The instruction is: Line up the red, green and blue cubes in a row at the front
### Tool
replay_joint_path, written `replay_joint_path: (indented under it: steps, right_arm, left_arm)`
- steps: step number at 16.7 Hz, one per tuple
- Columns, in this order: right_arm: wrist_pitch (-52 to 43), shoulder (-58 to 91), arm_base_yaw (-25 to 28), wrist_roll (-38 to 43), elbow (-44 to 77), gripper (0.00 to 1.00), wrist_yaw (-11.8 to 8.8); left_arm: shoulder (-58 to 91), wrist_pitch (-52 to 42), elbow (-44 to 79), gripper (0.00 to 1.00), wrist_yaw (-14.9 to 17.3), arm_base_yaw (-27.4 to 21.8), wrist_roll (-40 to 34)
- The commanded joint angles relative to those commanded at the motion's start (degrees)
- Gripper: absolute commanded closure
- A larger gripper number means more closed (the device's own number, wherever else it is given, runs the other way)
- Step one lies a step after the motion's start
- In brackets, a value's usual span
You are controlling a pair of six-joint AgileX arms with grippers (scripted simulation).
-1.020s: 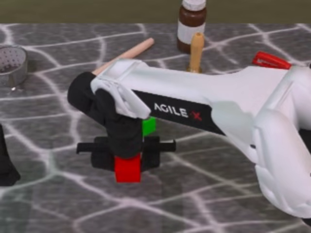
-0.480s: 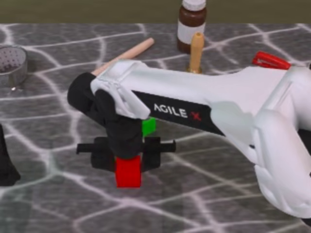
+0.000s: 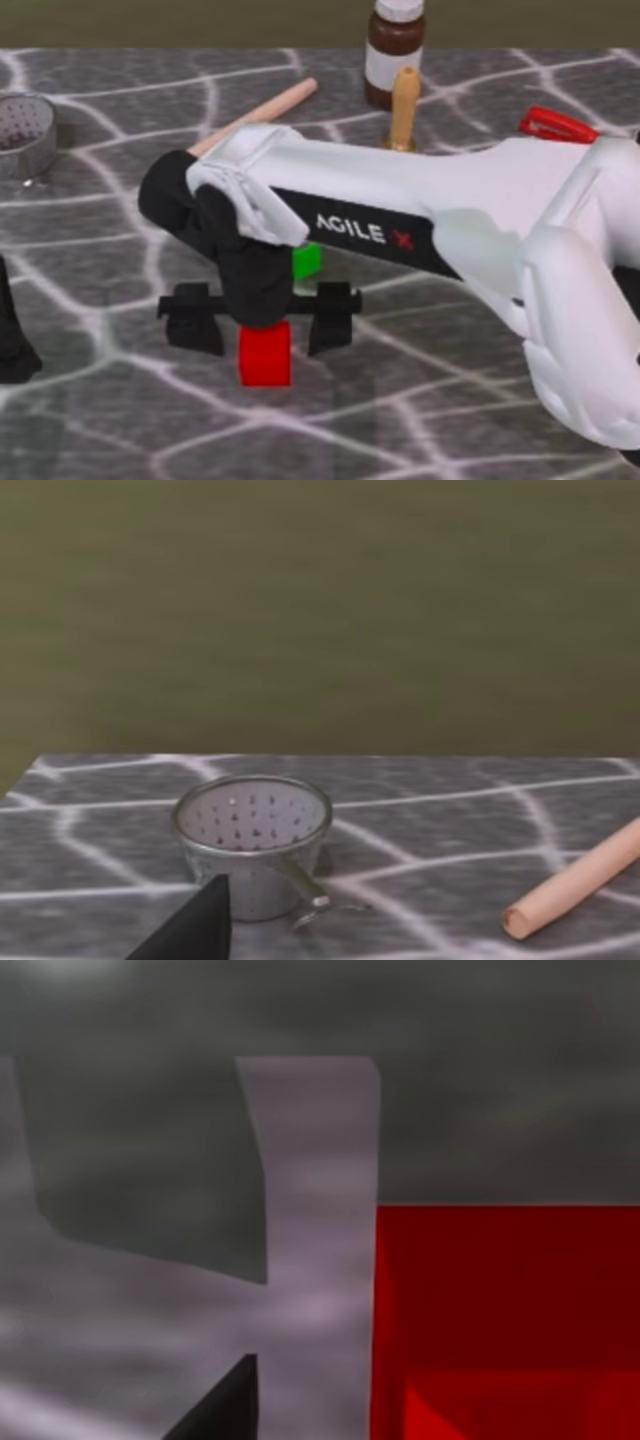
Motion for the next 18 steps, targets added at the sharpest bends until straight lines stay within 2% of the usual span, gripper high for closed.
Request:
replay_joint_path:
  steps: [7,13,18]
  right_arm:
    - [-1.0,-0.03,0.06,-0.01,0.99,0.0,0.01]
    - [-13.08,-1.42,0.52,0.14,11.34,0.0,-0.02]
    - [-14.32,-1.63,0.22,0.07,12.59,0.0,-0.02]
  left_arm:
    - [0.0,0.0,0.0,0.0,0.0,0.0,0.0]
    - [0.0,0.0,0.0,0.0,0.0,0.0,0.0]
    - [0.0,0.0,0.0,0.0,0.0,0.0,0.0]
